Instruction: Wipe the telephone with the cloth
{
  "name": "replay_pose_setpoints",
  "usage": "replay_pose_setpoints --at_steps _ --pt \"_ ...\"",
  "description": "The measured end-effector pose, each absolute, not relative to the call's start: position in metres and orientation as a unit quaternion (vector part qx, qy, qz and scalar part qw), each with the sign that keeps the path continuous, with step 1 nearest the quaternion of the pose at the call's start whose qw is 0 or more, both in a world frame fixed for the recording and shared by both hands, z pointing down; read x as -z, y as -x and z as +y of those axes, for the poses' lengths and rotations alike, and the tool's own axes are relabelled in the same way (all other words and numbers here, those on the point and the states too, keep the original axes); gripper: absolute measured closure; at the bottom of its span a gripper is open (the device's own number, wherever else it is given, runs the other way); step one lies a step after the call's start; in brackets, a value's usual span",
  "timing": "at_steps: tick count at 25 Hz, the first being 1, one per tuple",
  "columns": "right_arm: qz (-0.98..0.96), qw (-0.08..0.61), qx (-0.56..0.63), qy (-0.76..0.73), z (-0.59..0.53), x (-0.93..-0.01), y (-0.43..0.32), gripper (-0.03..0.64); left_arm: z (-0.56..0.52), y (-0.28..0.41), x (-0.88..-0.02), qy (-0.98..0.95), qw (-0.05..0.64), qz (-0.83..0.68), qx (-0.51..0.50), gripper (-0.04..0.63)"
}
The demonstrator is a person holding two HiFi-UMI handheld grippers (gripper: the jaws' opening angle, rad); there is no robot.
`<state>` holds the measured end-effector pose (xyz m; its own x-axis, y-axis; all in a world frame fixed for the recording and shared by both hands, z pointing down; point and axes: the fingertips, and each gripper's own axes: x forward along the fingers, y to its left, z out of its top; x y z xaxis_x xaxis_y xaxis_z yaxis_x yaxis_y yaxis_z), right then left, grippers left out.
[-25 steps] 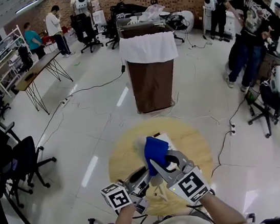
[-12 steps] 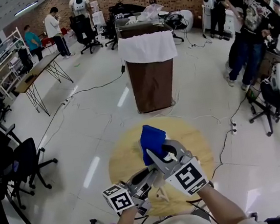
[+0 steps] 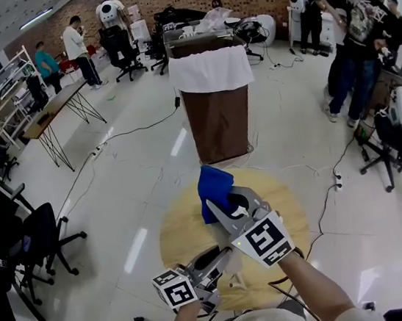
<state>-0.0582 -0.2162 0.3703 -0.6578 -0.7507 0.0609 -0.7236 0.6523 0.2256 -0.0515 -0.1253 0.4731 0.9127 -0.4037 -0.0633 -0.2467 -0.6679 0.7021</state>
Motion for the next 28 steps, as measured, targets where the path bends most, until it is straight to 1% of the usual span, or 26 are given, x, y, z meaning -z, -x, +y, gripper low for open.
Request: replay_pose_setpoints --at_steps 13,18,22,28 --pt "-0.907 0.075 0.104 -0.402 -0.228 -0.358 0.065 0.554 -0.132 0.047 -0.476 -0.911 0.353 -0.195 0.087 0.514" --pt "-0.937 0.067 0.109 -0.324 -0.183 -0.350 0.100 0.554 -0.143 0.046 -0.477 -0.913 0.345 -0.206 0.073 0.514" --pt "-0.953 0.091 0.096 -0.273 -0.159 -0.366 0.118 0.554 -0.147 0.044 -0.478 -0.913 0.343 -0.210 0.069 0.514" --pt "-0.957 0.125 0.074 -0.250 -0.147 -0.392 0.125 0.554 -0.148 0.046 -0.480 -0.914 0.338 -0.214 0.067 0.514"
